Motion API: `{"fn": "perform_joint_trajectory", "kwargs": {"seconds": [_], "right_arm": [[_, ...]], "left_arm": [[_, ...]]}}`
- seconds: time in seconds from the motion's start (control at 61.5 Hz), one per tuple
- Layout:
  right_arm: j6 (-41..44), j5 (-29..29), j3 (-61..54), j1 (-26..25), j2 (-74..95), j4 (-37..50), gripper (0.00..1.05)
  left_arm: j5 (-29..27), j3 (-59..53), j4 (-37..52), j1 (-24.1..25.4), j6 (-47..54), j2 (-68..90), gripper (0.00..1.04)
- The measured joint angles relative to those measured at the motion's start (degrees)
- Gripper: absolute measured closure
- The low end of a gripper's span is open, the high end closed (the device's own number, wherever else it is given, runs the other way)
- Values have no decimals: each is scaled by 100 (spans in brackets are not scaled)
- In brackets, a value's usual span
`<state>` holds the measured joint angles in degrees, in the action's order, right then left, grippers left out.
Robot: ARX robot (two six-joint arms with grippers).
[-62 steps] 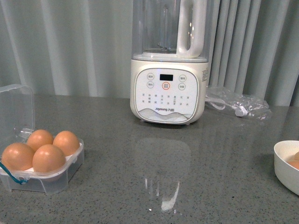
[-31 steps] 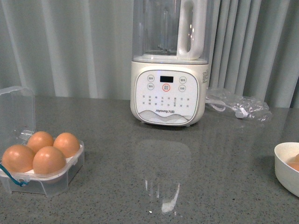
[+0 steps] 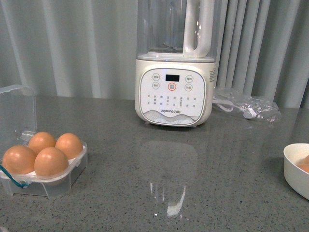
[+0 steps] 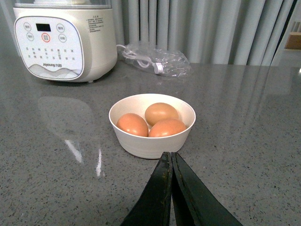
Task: Put egg into box
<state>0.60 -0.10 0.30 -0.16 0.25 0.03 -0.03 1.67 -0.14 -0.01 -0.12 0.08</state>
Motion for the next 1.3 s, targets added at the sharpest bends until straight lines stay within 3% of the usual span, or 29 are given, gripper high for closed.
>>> {"fn": "perform_joint_trajectory", "kwargs": {"seconds": [0.406,0.861,0.926,0.975,1.138,1.3], "right_arm": [[-2,2,0,0,0,0,6],[-17,2,0,0,0,0,7],[-20,2,0,0,0,0,7],[-20,-2,0,0,0,0,7],[-20,2,0,0,-2,-2,7],[-20,2,0,0,-2,-2,7]], "left_arm": [[0,0,0,0,0,0,7],[-33,4,-9,-7,-2,11,7],[-1480,457,-1351,-516,-297,796,7],[-1934,518,-1569,-693,-330,1141,7],[-1932,616,-1263,-734,-341,1325,7],[-1235,787,-590,-140,-229,1864,7]]}}
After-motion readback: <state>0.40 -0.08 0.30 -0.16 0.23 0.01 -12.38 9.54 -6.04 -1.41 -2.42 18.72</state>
